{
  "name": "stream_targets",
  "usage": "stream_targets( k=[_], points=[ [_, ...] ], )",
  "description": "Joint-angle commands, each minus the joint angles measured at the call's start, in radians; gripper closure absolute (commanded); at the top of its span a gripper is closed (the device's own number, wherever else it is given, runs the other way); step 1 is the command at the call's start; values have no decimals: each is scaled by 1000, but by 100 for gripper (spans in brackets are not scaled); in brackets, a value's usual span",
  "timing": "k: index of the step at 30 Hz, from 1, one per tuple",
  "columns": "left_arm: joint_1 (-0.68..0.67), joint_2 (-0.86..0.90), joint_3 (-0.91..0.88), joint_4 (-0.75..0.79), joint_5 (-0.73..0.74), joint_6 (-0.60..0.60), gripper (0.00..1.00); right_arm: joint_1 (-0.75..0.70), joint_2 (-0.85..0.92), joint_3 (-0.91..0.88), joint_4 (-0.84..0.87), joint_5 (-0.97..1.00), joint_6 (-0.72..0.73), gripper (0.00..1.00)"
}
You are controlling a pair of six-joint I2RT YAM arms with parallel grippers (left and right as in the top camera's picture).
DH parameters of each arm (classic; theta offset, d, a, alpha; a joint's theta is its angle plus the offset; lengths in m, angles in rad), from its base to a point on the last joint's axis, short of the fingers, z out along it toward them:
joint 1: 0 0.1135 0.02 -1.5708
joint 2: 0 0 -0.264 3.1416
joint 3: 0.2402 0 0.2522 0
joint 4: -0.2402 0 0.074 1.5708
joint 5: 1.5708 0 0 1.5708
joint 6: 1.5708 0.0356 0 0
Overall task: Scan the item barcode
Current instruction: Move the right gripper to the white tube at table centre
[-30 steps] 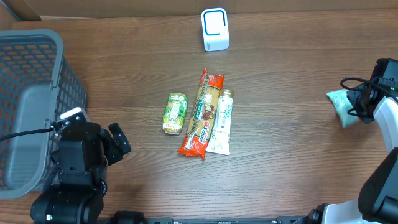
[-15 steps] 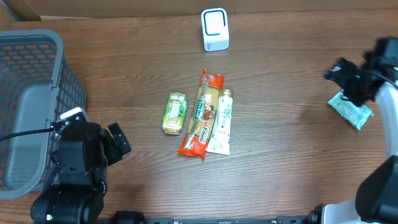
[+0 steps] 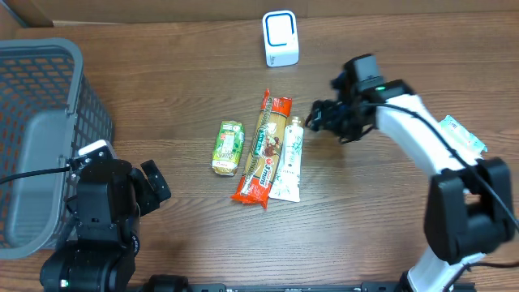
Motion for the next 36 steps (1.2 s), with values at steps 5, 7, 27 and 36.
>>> stream_targets(
  k=[5,7,27,36],
  points=[
    [3,-2,-1,1,-12,-21,0,120,90,4,24,23,173,33],
    [3,-2,-1,1,-13,-21,0,136,102,4,25,23,198,37],
    [3,-2,-1,1,-12,-21,0,227,107,46,-35,224,265,96],
    [3,-2,-1,1,-12,-21,0,177,80,220,-221,-34,-88,96]
  ],
)
